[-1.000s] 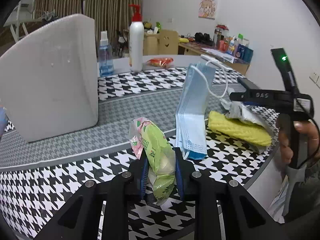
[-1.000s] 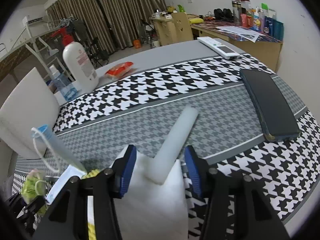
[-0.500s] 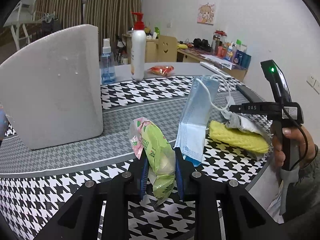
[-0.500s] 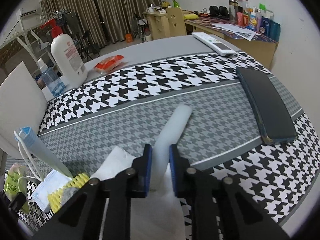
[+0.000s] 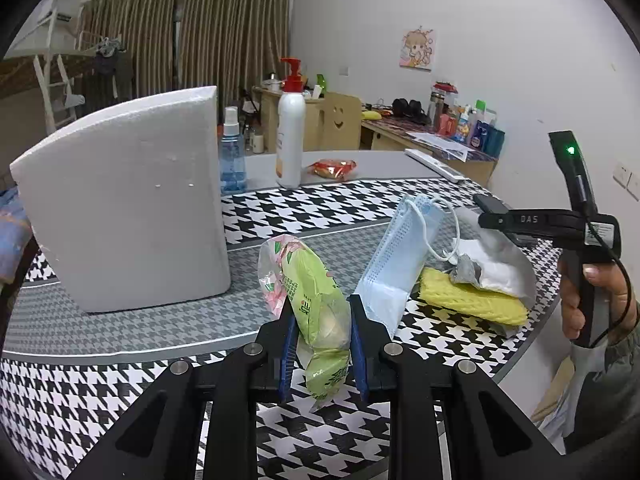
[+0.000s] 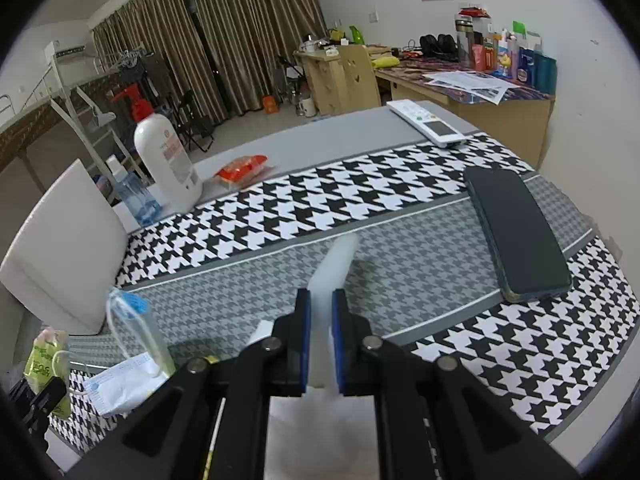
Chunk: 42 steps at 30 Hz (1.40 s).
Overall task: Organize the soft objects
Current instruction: 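Lift the snack bag with the left tool while the right tool lifts the tube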
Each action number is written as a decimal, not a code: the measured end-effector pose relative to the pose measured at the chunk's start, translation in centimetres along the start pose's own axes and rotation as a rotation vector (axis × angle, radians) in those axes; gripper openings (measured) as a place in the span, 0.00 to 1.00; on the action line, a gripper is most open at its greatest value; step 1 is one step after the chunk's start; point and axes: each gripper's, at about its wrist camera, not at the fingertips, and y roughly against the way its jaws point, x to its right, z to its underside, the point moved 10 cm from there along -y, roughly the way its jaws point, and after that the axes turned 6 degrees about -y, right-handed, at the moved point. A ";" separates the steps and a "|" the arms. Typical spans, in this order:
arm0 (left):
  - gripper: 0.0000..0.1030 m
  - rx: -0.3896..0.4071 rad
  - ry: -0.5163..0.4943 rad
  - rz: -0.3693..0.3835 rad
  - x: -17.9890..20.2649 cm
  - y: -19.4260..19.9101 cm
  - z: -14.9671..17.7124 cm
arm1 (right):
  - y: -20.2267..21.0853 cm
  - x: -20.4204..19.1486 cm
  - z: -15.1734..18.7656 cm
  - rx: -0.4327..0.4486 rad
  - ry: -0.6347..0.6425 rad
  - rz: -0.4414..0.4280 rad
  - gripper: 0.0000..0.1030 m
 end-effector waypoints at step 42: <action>0.24 0.108 0.021 -0.026 -1.8 3.9 -2.4 | 6.8 -3.1 -3.4 0.188 0.063 -0.115 0.13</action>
